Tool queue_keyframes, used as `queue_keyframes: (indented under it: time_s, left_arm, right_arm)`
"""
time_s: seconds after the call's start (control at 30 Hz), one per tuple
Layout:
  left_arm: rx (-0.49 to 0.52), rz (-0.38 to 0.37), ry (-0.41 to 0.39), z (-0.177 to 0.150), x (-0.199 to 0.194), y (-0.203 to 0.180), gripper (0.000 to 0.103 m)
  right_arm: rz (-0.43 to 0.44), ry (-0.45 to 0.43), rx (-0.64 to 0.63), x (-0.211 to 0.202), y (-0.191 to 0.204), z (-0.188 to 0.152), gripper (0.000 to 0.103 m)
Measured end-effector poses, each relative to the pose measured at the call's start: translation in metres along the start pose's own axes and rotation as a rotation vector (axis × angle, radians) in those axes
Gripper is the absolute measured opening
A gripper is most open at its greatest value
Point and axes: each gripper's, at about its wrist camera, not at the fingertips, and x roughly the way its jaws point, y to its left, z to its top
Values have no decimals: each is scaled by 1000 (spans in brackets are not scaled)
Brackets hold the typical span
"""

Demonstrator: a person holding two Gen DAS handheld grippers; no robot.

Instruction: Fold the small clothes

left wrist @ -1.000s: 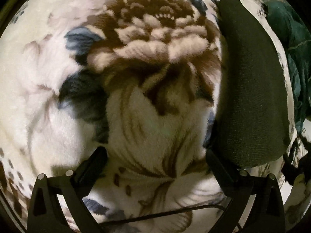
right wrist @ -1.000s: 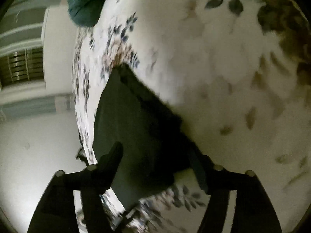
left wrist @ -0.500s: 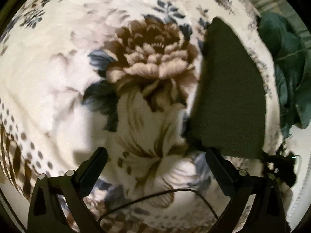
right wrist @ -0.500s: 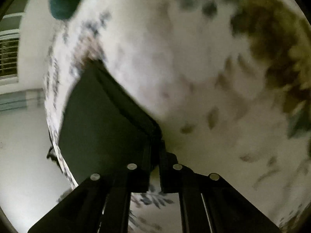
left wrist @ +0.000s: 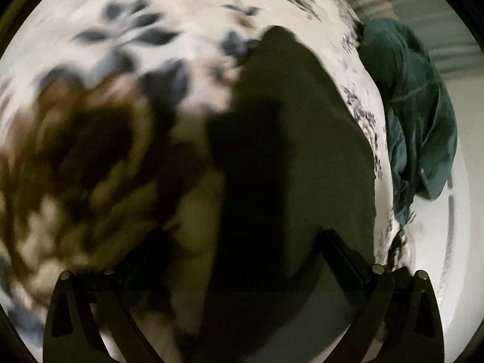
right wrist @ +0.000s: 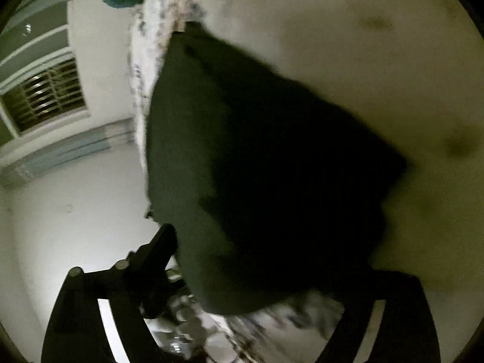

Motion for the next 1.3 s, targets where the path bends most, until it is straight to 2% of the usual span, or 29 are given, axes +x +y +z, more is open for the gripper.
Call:
queue_keyframes:
  time_s: [0.27, 0.3, 0.33, 0.37, 0.4, 0.43, 0.47, 0.5, 0.6, 0.7, 0.9, 1.1, 1.2, 1.3]
  left_arm:
    - [46, -32, -24, 19, 13, -16, 102]
    - [52, -47, -35, 21, 12, -18, 97]
    - [68, -54, -60, 24, 10, -23, 68]
    - [75, -42, -65, 26, 9, -25, 57]
    - [77, -60, -72, 28, 6, -25, 39]
    - [67, -82, -78, 30, 1, -23, 31]
    - [51, -102, -79, 32, -5, -23, 29]
    - [54, -112, -77, 32, -7, -24, 27]
    - [119, -108, -77, 33, -22, -43, 24]
    - [128, -135, -80, 43, -35, -57, 24]
    - [182, -189, -103, 94, -62, -95, 24]
    - [246, -218, -132, 187, -66, -130, 24]
    - [298, -200, -126, 244, -50, -146, 24]
    - [362, -136, -100, 300, -22, -155, 27]
  right_arm:
    - [64, -41, 18, 44, 25, 15, 92]
    - [53, -49, 18, 48, 27, 13, 92]
    - [46, -55, 18, 51, 29, 14, 92]
    - [27, -76, 18, 52, 32, 13, 89]
    - [11, -90, 18, 55, 35, 15, 74]
    - [-8, -99, 16, 55, 36, 14, 59]
    - [-25, -105, 17, 55, 36, 14, 27]
    - [-24, -113, 15, 55, 38, 13, 27]
    - [-83, -149, -29, 42, 55, 5, 24]
    - [-103, -180, -81, 29, 86, -6, 23]
    - [-93, -241, -180, 8, 159, 0, 23]
    - [-65, -317, -249, 18, 236, 47, 23]
    - [-54, -347, -263, 38, 261, 81, 23]
    - [-51, -371, -275, 73, 280, 123, 23]
